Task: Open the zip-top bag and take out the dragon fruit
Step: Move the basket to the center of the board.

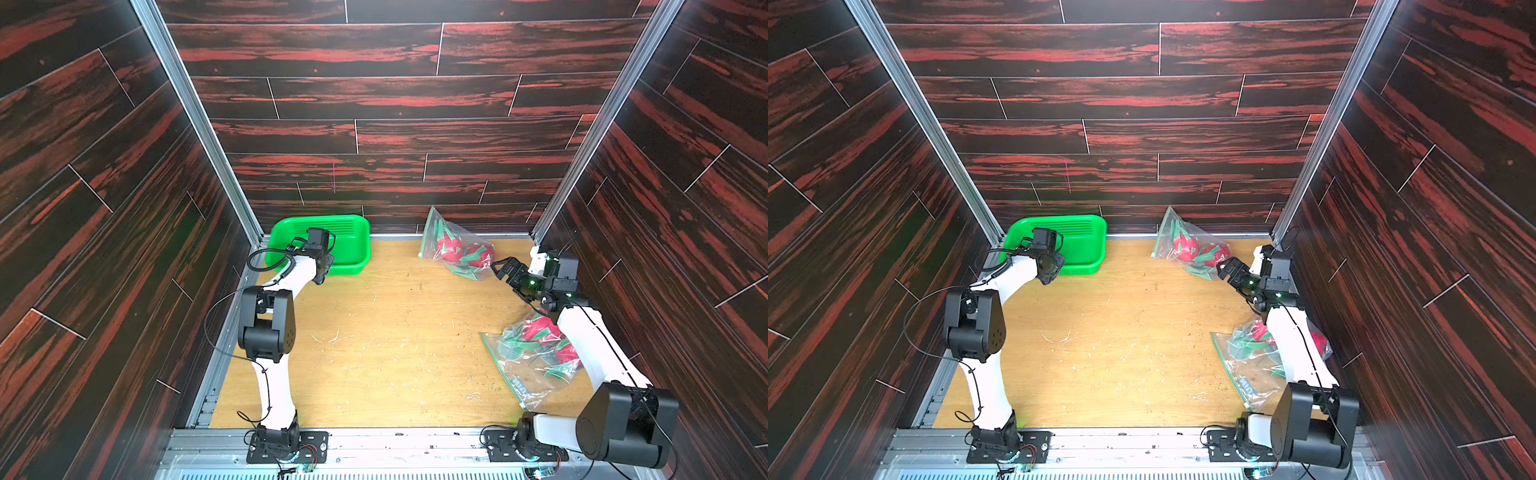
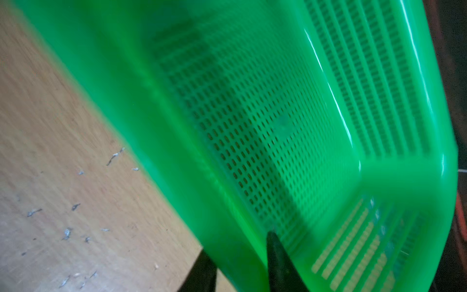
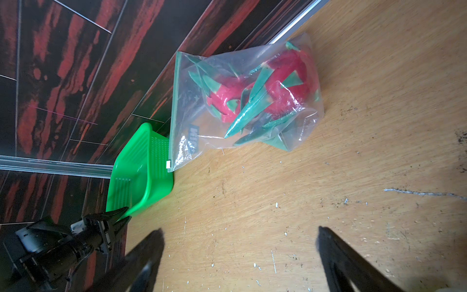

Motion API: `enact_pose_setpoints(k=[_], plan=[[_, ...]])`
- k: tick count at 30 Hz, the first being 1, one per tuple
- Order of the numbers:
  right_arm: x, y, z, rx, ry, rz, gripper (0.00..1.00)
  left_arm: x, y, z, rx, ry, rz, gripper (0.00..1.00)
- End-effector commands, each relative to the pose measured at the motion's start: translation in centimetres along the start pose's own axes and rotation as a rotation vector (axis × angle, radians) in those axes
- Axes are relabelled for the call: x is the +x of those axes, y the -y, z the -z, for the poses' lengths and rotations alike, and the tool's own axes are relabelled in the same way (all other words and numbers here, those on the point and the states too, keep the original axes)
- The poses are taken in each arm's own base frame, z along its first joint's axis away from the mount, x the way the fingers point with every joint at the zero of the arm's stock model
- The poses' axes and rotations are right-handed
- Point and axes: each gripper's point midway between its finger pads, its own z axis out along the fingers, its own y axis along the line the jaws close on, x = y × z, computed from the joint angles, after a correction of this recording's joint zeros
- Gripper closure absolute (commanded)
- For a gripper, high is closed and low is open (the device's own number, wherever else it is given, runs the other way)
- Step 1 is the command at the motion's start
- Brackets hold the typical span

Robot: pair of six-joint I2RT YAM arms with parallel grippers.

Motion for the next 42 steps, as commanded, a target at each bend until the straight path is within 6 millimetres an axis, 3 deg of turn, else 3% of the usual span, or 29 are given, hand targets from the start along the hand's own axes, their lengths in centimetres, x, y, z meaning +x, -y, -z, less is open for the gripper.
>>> enact_pose_setpoints(k=[1,6,13,21,30,33,42], plan=[[-0.4,-1.1,0.2,-0.023,-0.006,0.019,0.02,0.9,-1.8,1.5,-0.027,-0.033,-0.065,0.78],[-0.5,-1.4,0.4,-0.027,-0.007,0.022,0.04,2.3,-3.0,2.7,-0.01,-0.081,-0.112,0.89],[-0.4,-1.9,0.5,-0.032,-0.015,0.033,0.05,5.0,-4.6,4.4,0.021,-0.176,-0.221,0.98],[0.1,-3.2,-1.0,-0.02,-0.059,0.074,0.09,7.8,-6.0,6.2,0.026,-0.289,-0.491,1.0],[0.3,-7.8,-6.2,0.062,-0.128,0.206,0.11,10.3,-7.9,8.4,0.073,-0.404,-0.716,1.0],[0.1,-8.9,-8.8,0.091,-0.151,0.219,0.11,10.6,-9.1,9.0,0.052,-0.431,-0.773,1.0],[0.1,-12.1,-16.8,0.185,-0.204,0.309,0.15,10.5,-10.1,10.1,0.038,-0.455,-0.91,1.0]])
